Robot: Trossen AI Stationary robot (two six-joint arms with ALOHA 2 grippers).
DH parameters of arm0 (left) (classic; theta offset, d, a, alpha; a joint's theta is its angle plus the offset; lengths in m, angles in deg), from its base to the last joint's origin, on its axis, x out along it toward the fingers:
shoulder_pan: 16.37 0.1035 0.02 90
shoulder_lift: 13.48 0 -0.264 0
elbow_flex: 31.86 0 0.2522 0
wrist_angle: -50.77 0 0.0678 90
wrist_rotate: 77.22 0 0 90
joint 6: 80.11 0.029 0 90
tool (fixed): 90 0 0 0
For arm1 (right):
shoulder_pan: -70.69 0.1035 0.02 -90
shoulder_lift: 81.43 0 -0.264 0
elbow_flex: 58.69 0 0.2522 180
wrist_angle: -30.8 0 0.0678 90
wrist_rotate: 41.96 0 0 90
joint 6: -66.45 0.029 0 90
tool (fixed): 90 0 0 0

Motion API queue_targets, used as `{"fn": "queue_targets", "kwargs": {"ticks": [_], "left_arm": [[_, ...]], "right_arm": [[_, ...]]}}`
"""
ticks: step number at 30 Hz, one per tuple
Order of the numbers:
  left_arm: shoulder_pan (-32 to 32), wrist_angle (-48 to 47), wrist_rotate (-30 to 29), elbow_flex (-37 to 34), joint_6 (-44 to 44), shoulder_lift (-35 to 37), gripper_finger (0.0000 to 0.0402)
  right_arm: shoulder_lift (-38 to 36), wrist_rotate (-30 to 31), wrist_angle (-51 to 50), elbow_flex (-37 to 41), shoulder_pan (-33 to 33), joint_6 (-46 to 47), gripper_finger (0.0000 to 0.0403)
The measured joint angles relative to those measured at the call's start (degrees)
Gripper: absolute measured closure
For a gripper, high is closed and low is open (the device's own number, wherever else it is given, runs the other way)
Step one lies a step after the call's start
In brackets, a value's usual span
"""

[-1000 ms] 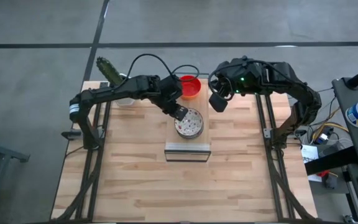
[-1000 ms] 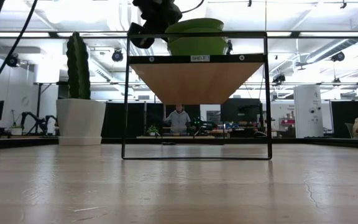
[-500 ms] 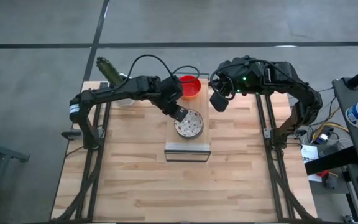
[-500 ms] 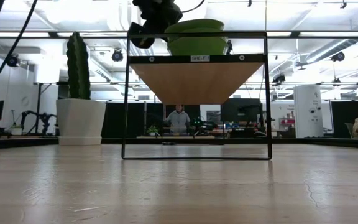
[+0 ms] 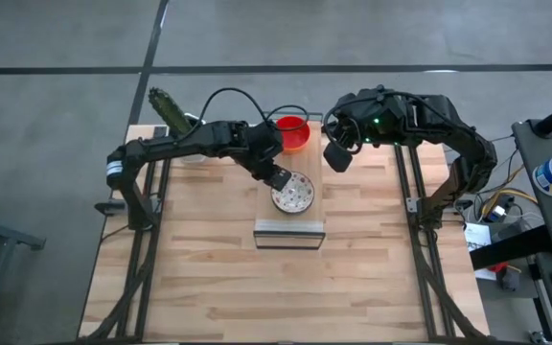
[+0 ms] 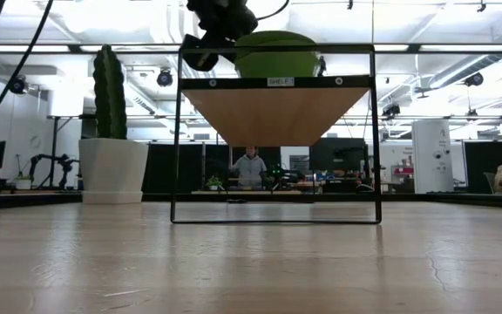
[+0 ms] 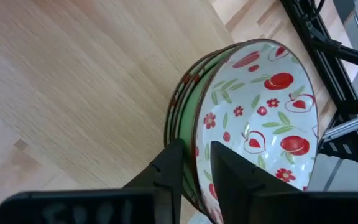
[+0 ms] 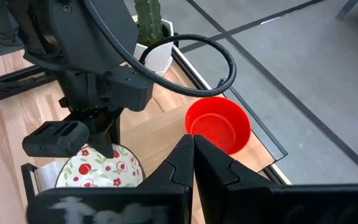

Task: Pick & Place Mini bowls
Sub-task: Stack the white patterned bowl on the stacked white patterned bowls on the shelf

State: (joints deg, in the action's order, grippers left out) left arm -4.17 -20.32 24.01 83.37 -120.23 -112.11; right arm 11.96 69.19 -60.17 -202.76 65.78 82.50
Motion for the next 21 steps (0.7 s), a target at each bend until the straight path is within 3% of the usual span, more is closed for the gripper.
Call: {"fn": "queue_targets", "kwargs": {"ticks": [21], "left_arm": [[0.55, -0.68, -3.3, 3.53, 2.58, 0.46, 0.0321]], "right_arm": [[0.0, -0.11, -0.04, -0.02, 0.0, 0.37, 0.0394]]}}
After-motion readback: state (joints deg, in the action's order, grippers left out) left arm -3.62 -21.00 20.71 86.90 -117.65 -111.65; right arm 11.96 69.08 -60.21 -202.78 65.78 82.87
